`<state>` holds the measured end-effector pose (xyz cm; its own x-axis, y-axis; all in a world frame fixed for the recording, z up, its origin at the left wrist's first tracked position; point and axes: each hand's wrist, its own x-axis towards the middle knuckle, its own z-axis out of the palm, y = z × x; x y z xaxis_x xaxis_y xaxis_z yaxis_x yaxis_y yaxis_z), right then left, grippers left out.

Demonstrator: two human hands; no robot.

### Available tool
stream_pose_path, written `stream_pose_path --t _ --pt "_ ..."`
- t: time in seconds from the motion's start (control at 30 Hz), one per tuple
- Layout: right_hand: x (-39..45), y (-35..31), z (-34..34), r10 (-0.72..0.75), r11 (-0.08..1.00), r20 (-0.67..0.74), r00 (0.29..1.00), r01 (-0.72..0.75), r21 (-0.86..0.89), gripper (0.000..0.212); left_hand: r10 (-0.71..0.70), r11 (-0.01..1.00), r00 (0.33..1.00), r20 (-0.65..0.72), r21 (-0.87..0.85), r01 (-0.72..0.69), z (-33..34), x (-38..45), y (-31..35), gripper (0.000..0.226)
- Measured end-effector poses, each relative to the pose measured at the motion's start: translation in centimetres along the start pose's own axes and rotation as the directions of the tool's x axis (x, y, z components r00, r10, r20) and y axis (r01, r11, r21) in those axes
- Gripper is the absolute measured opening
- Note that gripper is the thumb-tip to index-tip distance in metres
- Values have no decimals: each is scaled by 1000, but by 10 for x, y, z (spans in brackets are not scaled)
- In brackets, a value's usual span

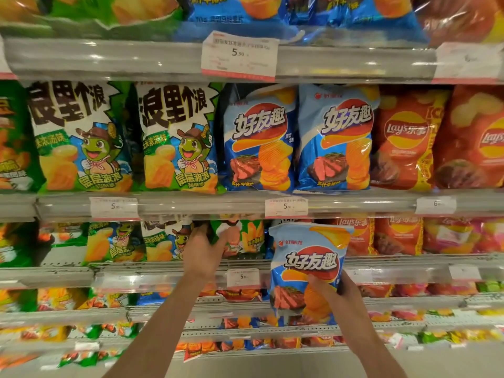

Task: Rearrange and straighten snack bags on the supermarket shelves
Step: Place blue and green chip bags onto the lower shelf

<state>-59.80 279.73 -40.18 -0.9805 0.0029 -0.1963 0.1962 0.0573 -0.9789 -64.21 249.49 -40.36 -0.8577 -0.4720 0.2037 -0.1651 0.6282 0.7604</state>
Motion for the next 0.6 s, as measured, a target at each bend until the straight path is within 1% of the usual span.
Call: stream_pose_path --t 0.1,0.2,0.27,0.4,0.53,0.6 --pt "-2 2 5 1 1000 -18 1000 -1 2 60 61 995 998 -15 74 -59 0 -3 2 49" --pt "-3 3 8 17 1000 -25 1000 -17 3 60 95 993 995 -17 66 -94 0 -6 -4 39" --pt "-4 4 10 24 1000 -11 1000 -24 7 58 92 995 996 -3 34 -92 -1 -8 -8 37" --pt "-4 4 11 26 1000 2 1000 -26 8 59 -6 994 990 141 -105 21 -3 -15 0 44" --pt "-3 5 12 30 1000 19 999 -30 10 59 -10 976 993 121 -214 36 -10 -25 4 63" --pt "-3 5 11 30 1000 32 999 -30 8 60 -14 972 994 108 -232 39 -12 -29 1 60"
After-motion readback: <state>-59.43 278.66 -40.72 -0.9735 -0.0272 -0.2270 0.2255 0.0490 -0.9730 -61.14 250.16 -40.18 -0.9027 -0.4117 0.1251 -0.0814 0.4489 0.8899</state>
